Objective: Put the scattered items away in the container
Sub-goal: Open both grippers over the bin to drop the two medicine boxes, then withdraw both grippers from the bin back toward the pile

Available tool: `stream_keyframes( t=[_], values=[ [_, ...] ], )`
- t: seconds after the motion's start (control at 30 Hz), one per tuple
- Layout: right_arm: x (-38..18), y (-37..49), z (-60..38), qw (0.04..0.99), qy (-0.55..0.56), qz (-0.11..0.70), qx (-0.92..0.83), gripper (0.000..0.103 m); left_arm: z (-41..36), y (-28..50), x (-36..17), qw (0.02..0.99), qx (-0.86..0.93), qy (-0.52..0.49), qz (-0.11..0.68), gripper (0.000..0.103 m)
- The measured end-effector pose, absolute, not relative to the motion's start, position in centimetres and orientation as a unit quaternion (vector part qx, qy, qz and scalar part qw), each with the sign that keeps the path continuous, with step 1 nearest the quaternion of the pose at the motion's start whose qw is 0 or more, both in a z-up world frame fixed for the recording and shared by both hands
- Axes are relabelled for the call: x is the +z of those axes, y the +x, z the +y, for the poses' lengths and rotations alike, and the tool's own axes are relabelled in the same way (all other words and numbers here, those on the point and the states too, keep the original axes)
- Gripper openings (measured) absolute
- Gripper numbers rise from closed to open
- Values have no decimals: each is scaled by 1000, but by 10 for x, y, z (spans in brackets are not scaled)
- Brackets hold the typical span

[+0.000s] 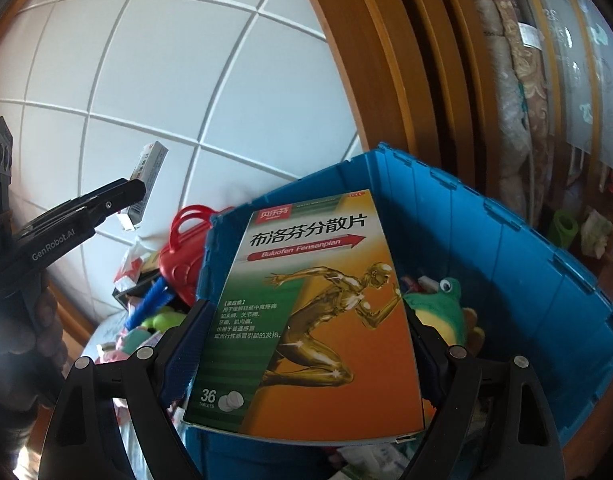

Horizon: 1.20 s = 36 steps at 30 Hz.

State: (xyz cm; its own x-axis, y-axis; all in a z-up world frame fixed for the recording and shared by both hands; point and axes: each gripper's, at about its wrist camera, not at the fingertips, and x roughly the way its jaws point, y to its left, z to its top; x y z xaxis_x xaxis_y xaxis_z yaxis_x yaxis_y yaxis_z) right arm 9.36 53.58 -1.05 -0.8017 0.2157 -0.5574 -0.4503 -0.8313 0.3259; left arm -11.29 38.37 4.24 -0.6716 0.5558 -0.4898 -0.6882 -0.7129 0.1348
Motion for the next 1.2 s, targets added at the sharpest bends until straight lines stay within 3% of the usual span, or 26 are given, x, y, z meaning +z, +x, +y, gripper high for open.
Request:
stream_keyframes(
  t=[0.6, 0.63, 0.67, 0.7, 0.73, 1.2],
  values=[
    [-21, 98, 570, 218, -256, 233, 913, 87, 433, -134, 41, 383, 883, -226, 151, 28],
    [-21, 97, 571, 219, -258, 232, 912, 89, 436, -137, 40, 381, 882, -235, 150, 39],
    [-22, 95, 572, 219, -262, 233, 910, 103, 437, -141, 38, 373, 882, -245, 151, 54],
    [-22, 95, 572, 222, -263, 233, 909, 103, 436, -144, 36, 366, 883, -252, 150, 89],
    [-22, 95, 572, 222, -264, 233, 909, 103, 434, -146, 35, 361, 885, -255, 146, 102],
    [-23, 83, 552, 195, -274, 230, 913, 103, 401, -143, 16, 301, 894, -279, 180, 102]
  ],
)
